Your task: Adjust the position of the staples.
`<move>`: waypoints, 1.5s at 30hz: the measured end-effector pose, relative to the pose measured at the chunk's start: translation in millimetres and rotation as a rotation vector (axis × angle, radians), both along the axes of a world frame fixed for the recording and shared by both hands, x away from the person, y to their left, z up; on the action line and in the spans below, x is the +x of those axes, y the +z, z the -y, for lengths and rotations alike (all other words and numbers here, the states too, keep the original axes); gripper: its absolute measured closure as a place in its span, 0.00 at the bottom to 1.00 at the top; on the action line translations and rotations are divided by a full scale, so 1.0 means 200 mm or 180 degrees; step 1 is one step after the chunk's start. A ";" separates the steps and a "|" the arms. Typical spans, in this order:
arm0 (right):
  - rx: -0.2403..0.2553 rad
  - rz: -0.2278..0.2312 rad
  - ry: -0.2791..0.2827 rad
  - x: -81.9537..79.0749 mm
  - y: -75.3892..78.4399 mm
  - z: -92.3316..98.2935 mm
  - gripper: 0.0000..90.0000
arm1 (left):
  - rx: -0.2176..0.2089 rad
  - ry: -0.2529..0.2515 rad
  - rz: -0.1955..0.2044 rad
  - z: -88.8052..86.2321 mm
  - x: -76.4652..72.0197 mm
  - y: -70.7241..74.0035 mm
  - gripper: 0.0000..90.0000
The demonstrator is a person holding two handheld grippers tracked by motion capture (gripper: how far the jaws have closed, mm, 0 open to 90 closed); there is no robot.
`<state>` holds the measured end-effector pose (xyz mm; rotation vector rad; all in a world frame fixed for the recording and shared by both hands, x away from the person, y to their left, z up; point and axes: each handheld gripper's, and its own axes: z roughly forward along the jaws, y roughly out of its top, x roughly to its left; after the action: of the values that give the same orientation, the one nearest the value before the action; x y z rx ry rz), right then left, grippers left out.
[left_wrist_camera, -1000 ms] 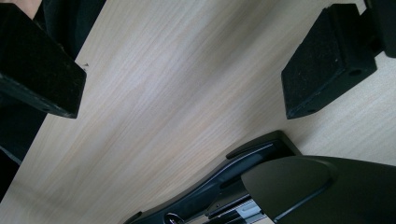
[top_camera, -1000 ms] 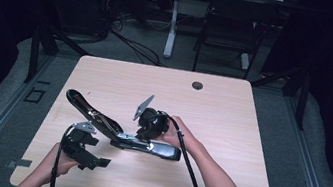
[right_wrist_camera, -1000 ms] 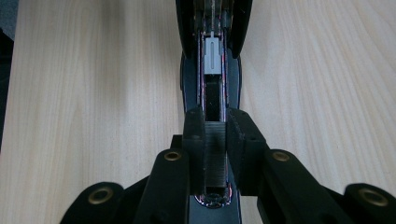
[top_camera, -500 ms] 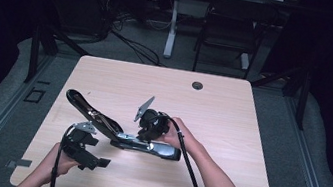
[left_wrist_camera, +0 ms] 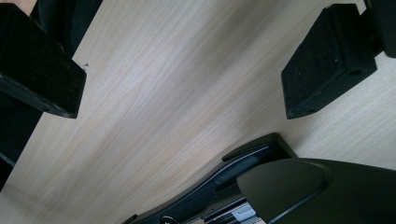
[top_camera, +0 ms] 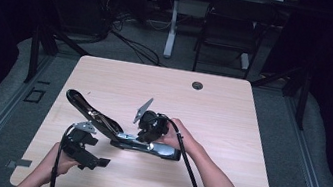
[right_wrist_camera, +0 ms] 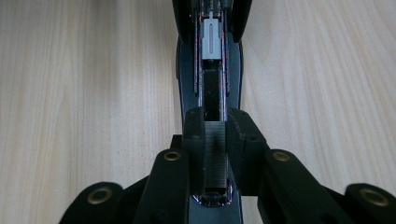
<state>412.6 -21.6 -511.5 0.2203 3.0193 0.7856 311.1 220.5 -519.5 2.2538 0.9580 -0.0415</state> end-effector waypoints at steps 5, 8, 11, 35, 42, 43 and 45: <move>-0.0030 -0.0007 0.0008 0.00 -0.01 0.00 0.87 | 0.0005 -0.0003 -0.0005 0.00 0.00 0.00 0.00; -0.0031 -0.0017 0.0005 0.00 -0.01 0.00 0.87 | 0.0016 0.0007 0.0008 0.00 0.00 0.00 0.00; -0.0037 -0.0019 0.0006 0.00 -0.01 0.00 0.87 | 0.0029 0.0024 0.0013 0.00 0.00 0.00 0.00; -0.0029 -0.0026 -0.0035 -0.01 -0.01 0.04 0.86 | 0.0033 0.0021 0.0024 0.00 0.00 0.00 0.00; -0.0021 0.0024 -0.0101 -0.02 0.00 0.07 0.76 | 0.0017 0.0009 0.0050 -0.01 0.00 0.01 0.00; 0.0005 0.0031 -0.0125 -0.03 0.00 0.08 0.73 | 0.0004 0.0022 0.0066 -0.01 0.00 0.01 0.00; 0.0084 -0.0001 -0.0252 -0.04 0.02 0.12 0.61 | 0.0000 0.0051 0.0073 -0.01 0.01 0.01 0.00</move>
<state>404.5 -46.5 -507.4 0.3379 2.9808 0.8192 312.2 223.4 -516.7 2.2417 0.9638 -0.0084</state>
